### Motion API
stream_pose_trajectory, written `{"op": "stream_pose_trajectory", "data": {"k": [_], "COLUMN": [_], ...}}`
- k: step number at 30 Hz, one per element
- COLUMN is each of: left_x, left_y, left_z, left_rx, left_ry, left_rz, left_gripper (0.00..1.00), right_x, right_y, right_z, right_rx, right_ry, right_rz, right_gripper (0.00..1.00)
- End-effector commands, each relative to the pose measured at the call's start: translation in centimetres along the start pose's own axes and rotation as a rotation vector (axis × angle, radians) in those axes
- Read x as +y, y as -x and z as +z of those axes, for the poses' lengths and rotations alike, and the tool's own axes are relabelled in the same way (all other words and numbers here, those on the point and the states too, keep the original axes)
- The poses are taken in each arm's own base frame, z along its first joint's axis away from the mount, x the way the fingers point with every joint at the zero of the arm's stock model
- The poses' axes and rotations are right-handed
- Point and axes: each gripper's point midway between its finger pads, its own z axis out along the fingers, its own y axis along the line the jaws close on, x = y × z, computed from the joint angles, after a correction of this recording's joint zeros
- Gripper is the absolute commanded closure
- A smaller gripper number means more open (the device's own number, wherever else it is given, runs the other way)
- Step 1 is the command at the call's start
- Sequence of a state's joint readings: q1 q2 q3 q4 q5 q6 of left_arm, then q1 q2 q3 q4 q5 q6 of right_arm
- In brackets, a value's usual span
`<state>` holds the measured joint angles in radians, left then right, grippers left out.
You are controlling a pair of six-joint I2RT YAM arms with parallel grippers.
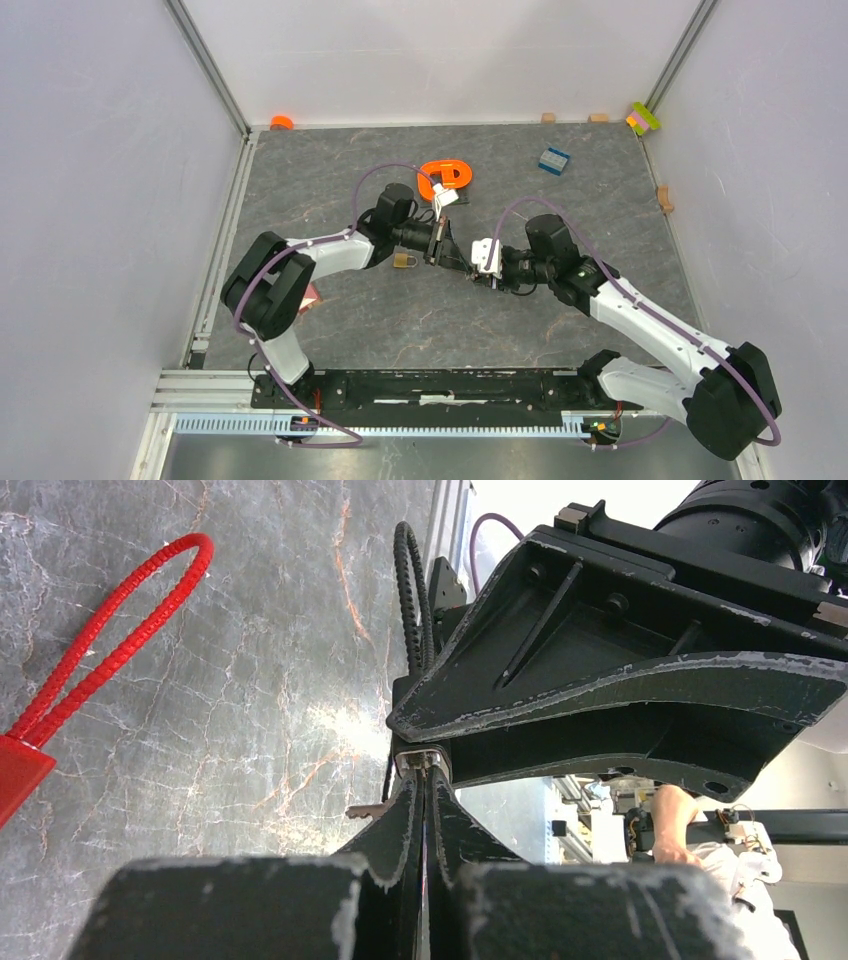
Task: Unlock with the key
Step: Unlock the lock.
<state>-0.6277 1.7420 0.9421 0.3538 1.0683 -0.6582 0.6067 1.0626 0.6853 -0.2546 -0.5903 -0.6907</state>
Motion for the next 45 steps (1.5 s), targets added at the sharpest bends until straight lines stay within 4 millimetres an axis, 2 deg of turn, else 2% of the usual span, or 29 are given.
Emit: {"op": "stream_pose_trajectory", "data": {"k": [1, 15, 24, 33, 40, 43, 44, 45], "left_x": [-3.0, -4.1, -4.3, -4.5, -3.9, -3.7, -3.8, -3.8], "left_y": [0.2, -0.2, -2.0, -4.2, -4.8, -4.4, -4.2, -3.9], "left_z": [1.2, 0.2, 0.2, -0.8, -1.6, -1.8, -1.8, -1.9], "left_rx": [0.016, 0.081, 0.146, 0.264, 0.318, 0.302, 0.291, 0.277], "left_ry": [-0.068, 0.009, 0.0, -0.06, -0.028, 0.01, 0.026, 0.049], "left_rz": [0.158, 0.687, 0.963, 1.301, 1.427, 1.434, 1.428, 1.412], "left_gripper": [0.98, 0.98, 0.98, 0.98, 0.98, 0.93, 0.88, 0.79], "right_x": [-1.8, -1.7, -1.2, -0.5, -0.6, -0.6, -0.6, -0.6], "right_y": [3.8, 3.1, 2.6, 1.5, 1.5, 1.3, 1.3, 1.2], "right_z": [0.3, 0.6, 1.0, 1.7, 2.0, 1.9, 1.9, 1.8], "right_rx": [-0.144, -0.173, -0.208, -0.216, -0.23, -0.228, -0.226, -0.222], "right_ry": [-0.05, 0.015, 0.062, 0.119, 0.128, 0.118, 0.116, 0.109], "right_rz": [-0.096, 0.039, 0.113, 0.21, 0.222, 0.219, 0.218, 0.212], "right_gripper": [1.0, 1.0, 1.0, 1.0, 1.0, 1.0, 1.0, 1.0]}}
